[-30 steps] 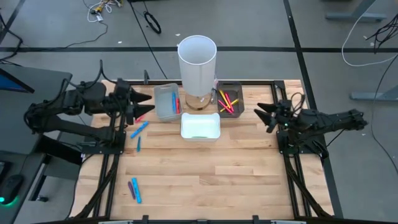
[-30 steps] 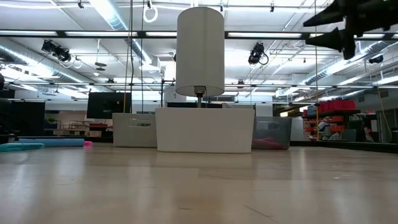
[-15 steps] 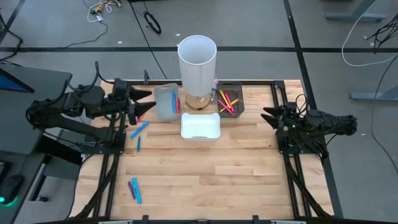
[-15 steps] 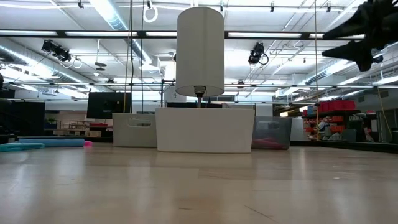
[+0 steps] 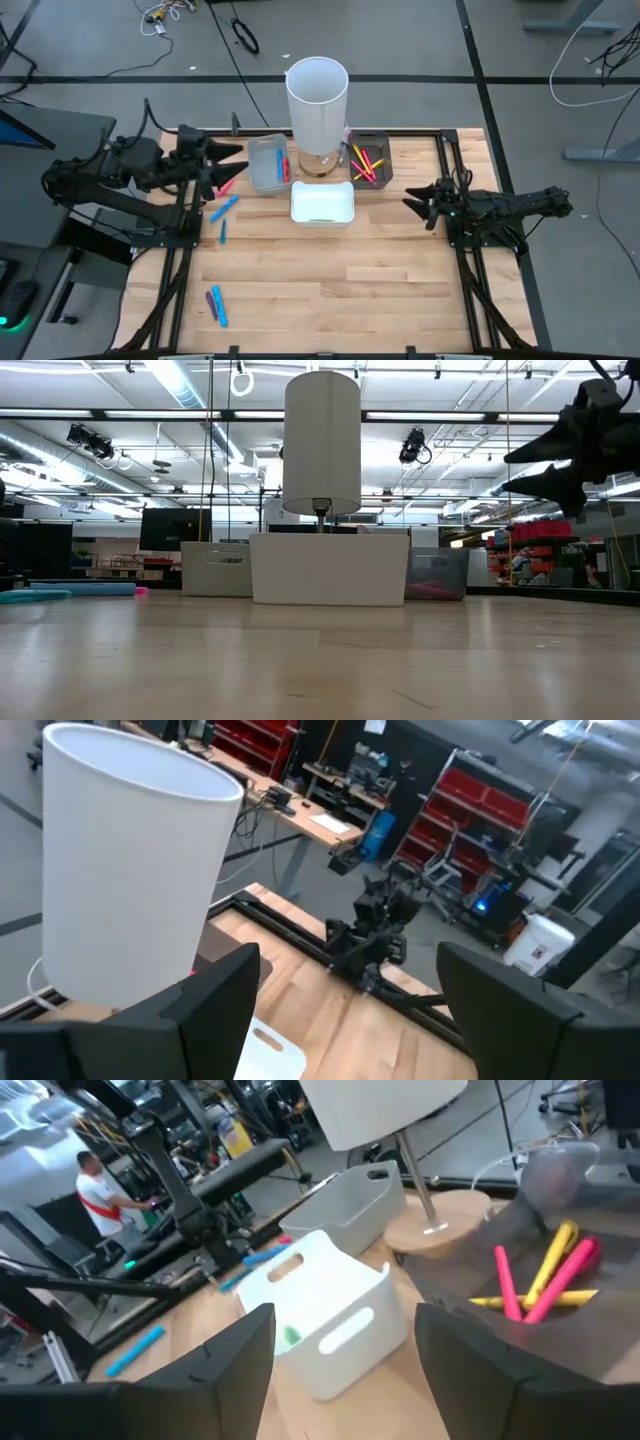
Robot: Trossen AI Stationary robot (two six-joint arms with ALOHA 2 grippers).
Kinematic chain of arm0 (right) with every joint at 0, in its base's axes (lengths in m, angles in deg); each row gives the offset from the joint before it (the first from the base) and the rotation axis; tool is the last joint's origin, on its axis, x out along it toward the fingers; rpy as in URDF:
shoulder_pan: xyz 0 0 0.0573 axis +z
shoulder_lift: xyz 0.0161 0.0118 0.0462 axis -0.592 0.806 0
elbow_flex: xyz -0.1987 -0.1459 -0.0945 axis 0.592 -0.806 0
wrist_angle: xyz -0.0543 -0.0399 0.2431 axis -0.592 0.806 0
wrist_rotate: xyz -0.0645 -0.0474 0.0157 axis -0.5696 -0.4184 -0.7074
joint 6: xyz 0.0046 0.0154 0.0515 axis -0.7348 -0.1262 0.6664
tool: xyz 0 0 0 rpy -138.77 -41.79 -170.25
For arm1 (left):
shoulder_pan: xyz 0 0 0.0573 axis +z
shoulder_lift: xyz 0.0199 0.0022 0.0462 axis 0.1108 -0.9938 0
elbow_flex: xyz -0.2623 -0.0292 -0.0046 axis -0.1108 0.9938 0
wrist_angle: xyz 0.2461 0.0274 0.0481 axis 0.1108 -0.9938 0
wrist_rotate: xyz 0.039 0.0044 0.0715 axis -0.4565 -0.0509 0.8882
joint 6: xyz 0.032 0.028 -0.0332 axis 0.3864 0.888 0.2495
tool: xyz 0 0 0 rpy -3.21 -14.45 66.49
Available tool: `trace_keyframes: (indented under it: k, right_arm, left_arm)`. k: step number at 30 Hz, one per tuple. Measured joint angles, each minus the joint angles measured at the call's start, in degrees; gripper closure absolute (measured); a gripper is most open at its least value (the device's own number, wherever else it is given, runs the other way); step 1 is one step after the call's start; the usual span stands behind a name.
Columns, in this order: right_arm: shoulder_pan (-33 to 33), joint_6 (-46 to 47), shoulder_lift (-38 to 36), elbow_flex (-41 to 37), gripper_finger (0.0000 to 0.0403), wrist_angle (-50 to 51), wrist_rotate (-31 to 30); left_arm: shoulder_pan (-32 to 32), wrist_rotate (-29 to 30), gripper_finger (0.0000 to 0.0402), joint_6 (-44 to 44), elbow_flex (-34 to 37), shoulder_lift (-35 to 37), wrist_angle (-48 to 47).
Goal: Pick & Place Markers
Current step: Put the top blue highlighter pen into the gray bin
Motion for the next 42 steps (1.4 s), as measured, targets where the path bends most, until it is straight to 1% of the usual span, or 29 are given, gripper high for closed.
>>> trace_keyframes:
  k: [6, 9, 19, 25, 29, 31, 40, 42]
  right_arm:
    - [0.00, -4.19, -0.07, 0.30, 0.0160, 1.82, -0.17]
    - [0.00, -4.42, 0.09, 1.44, 0.0160, 8.16, -1.45]
    - [-0.66, -7.87, 0.32, 1.37, 0.0160, 7.50, -1.72]
    - [-0.66, -7.87, 0.32, 1.37, 0.0160, 7.43, -1.74]
    - [-0.66, -7.87, 0.32, 1.37, 0.0160, 7.42, -1.74]
    - [-0.66, -7.85, 0.32, 1.37, 0.0160, 7.42, -1.74]
    - [-0.66, -7.85, 0.34, 1.37, 0.0160, 7.42, -1.74]
    - [-0.66, -7.86, 0.34, 1.37, 0.0160, 7.40, -1.74]
  left_arm:
    - [-0.32, 0.69, 0.0090, -1.19, 0.00, 0.68, 0.79]
    - [-0.32, 0.65, 0.0090, -1.19, 0.00, 0.95, 1.62]
    - [-0.30, 0.89, 0.0090, -1.47, 0.00, 1.40, 2.07]
    - [-0.30, 3.81, 0.0090, -0.97, 0.00, 1.34, 3.84]
    - [-0.30, 3.99, 0.0090, -2.25, 0.00, 1.29, 4.00]
    - [-0.30, 2.82, 0.0090, -1.97, 0.00, 1.30, 3.82]
    - [-0.30, -8.89, 0.0090, -0.77, 0.00, 1.29, 2.97]
    - [-0.30, -11.58, 0.0090, -0.58, -0.02, 1.31, 1.49]
